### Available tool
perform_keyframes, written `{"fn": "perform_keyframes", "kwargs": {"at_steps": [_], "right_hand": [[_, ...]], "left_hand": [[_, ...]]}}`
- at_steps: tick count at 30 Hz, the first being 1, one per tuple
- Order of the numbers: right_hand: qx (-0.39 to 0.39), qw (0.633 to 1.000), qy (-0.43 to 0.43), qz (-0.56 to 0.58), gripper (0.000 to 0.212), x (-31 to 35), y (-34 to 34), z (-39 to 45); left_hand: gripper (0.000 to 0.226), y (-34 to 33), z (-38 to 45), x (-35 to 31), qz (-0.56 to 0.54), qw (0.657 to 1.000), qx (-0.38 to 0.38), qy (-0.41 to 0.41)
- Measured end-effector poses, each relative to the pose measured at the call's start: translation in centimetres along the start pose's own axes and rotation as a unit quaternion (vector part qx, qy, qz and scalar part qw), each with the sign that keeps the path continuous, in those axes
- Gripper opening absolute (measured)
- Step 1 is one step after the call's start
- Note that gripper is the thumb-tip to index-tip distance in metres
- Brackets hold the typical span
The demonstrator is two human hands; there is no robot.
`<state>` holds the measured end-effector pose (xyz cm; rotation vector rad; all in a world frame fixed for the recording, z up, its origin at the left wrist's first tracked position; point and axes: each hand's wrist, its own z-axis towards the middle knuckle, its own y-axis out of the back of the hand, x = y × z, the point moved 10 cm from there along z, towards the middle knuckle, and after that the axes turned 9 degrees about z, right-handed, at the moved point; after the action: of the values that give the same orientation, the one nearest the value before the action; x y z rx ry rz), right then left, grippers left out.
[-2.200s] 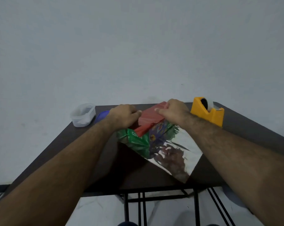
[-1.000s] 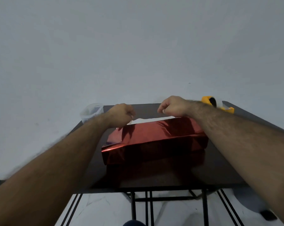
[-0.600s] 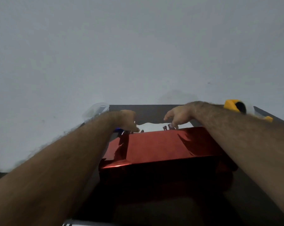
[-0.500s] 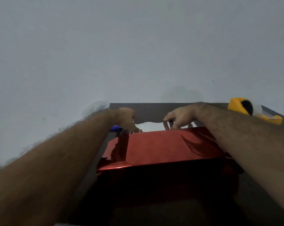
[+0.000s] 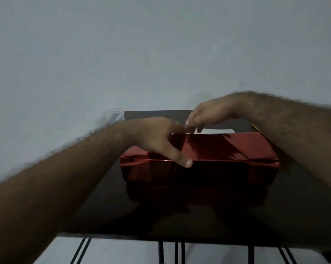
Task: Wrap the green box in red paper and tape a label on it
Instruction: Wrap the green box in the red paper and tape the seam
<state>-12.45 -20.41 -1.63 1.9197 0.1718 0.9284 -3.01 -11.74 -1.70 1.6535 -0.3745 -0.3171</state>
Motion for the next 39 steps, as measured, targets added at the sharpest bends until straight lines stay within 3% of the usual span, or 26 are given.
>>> {"fn": "perform_keyframes", "kwargs": {"at_steps": [3, 6, 11, 15, 18, 22, 24, 28, 32, 36, 39], "right_hand": [[-0.003, 0.996, -0.062, -0.069, 0.021, -1.0, -0.8, -1.2], [-0.012, 0.992, -0.096, -0.084, 0.033, -1.8, -1.1, -2.4], [0.028, 0.971, -0.233, -0.033, 0.027, -6.1, -2.8, -3.0], [0.041, 0.964, -0.233, -0.122, 0.028, -5.9, -2.1, -2.8], [0.062, 0.964, -0.239, -0.105, 0.026, -6.1, -2.0, -2.4], [-0.01, 0.965, -0.181, -0.189, 0.045, -6.1, 0.3, 0.5], [-0.035, 0.972, -0.169, -0.162, 0.053, -6.8, 0.4, 1.5], [0.007, 0.984, -0.174, -0.041, 0.036, -7.9, -1.4, 3.2], [-0.028, 0.983, -0.162, -0.083, 0.046, -7.0, -1.0, 3.9], [-0.083, 0.979, -0.153, -0.106, 0.021, -5.7, 0.3, 3.2], [-0.156, 0.977, -0.134, -0.05, 0.015, -4.5, 2.3, 2.5]], "left_hand": [[0.109, -0.3, -0.6, -1.7, -0.001, 1.0, -0.02, -0.004], [0.104, -1.3, -1.4, -3.1, -0.028, 0.999, -0.022, -0.03], [0.102, -2.4, -2.4, -3.8, 0.018, 0.998, -0.035, -0.042], [0.104, -2.3, -2.4, -3.5, 0.011, 0.998, -0.033, -0.046], [0.108, -2.3, -2.2, -3.1, 0.006, 0.998, -0.031, -0.049], [0.105, -2.4, -2.3, -3.6, -0.024, 0.997, -0.026, -0.072], [0.105, -2.5, -2.3, -3.8, -0.014, 0.996, -0.029, -0.078], [0.105, -2.5, -2.4, -3.8, -0.003, 0.996, -0.03, -0.08], [0.107, -2.3, -2.7, -4.3, 0.02, 0.996, -0.037, -0.083], [0.099, -1.5, -2.7, -4.2, 0.014, 0.998, -0.045, -0.042], [0.092, -1.0, -3.0, -4.9, 0.019, 0.996, -0.065, -0.054]]}}
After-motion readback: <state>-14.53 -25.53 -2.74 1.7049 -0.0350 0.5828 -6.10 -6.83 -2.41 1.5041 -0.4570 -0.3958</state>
